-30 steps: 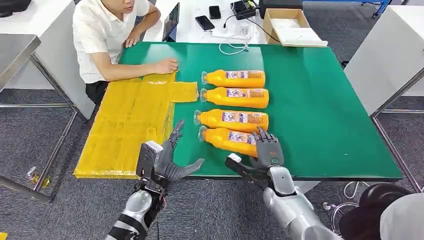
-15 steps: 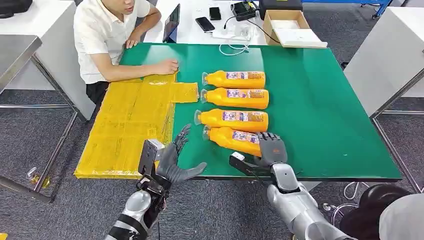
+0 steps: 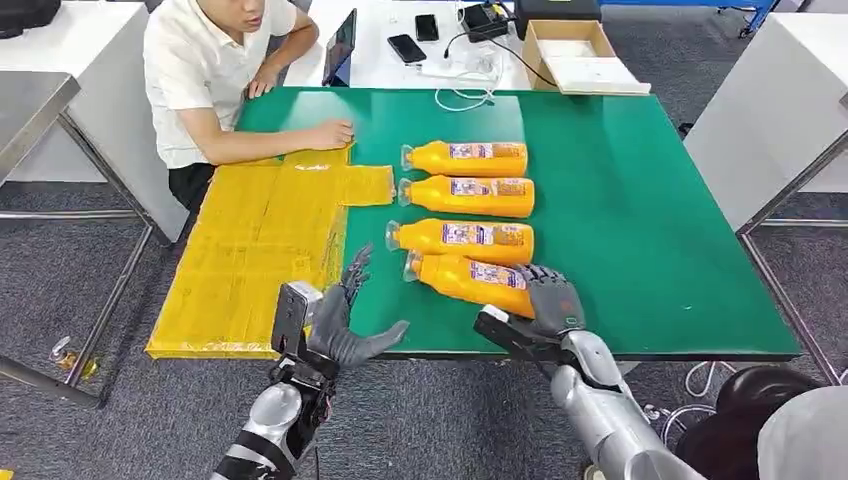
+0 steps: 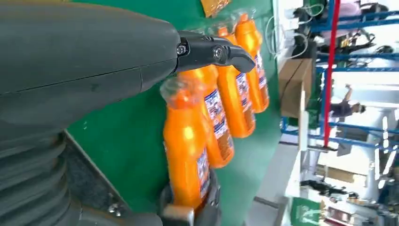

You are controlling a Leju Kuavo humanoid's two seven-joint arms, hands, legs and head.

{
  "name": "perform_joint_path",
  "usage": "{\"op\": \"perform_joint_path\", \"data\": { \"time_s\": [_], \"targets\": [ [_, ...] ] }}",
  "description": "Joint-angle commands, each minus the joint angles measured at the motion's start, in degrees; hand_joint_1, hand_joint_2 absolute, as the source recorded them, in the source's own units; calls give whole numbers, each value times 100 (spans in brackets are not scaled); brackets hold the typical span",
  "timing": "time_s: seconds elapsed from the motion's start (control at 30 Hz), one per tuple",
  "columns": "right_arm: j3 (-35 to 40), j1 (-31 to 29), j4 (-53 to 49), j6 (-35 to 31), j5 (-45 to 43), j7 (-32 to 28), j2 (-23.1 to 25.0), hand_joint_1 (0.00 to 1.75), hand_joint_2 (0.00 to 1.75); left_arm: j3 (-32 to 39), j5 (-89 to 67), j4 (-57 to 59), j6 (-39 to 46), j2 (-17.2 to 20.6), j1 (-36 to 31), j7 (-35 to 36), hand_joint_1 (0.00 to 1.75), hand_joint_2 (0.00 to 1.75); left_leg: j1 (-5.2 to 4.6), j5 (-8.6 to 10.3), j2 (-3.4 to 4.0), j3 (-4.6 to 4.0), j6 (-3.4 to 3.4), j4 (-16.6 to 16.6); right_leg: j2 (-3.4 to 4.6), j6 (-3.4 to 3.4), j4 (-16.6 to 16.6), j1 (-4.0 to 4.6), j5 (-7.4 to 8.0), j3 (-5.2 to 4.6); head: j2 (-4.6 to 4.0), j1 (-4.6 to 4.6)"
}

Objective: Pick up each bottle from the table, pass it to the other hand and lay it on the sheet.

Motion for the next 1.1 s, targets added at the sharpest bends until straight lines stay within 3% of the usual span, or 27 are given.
{"op": "perform_joint_path", "data": {
  "time_s": [0.03,0.43,0.53,0.63,0.73,0.9,1.1],
  "targets": [
    [-80,933,-927,322,-1050,-681,257,175,175,-196,410,-201,328,223,162,-42,0,175,5,-3,8,16,-10,-11,6,-13,-10,6,-3,13,0,-4],
    [-31,966,-1082,267,-1173,-688,268,175,175,-218,453,-239,381,243,158,-61,0,175,4,-4,8,-1,-14,-10,5,-13,-6,4,-1,-4,0,-4],
    [-94,1015,-1293,88,-1487,-805,324,175,175,-151,638,-293,641,183,233,-39,0,175,3,-4,10,-5,-16,-9,7,-15,-4,3,-2,-7,0,-4],
    [-58,1137,-1680,-166,-1574,-765,290,175,175,-255,340,-599,1069,180,372,-451,0,175,3,-6,11,-14,-16,-6,9,-15,0,3,-4,-15,0,-4],
    [-80,1282,-2106,-287,-1714,-810,285,175,175,-370,620,-763,847,239,604,-247,0,175,1,-6,9,-27,-11,-4,10,-7,1,0,-3,-28,0,-4],
    [39,1165,-2357,-158,-1993,-925,392,175,175,-661,1372,-712,-218,565,651,-31,0,175,-3,-10,20,-39,-15,-10,22,-13,3,-3,-6,-41,0,-4],
    [512,1449,-2947,-161,-2114,-944,544,175,175,-576,1625,-802,-126,501,777,-10,0,175,1,-12,24,-62,-15,-9,26,-15,5,1,-7,-62,0,-4]
  ]
}}
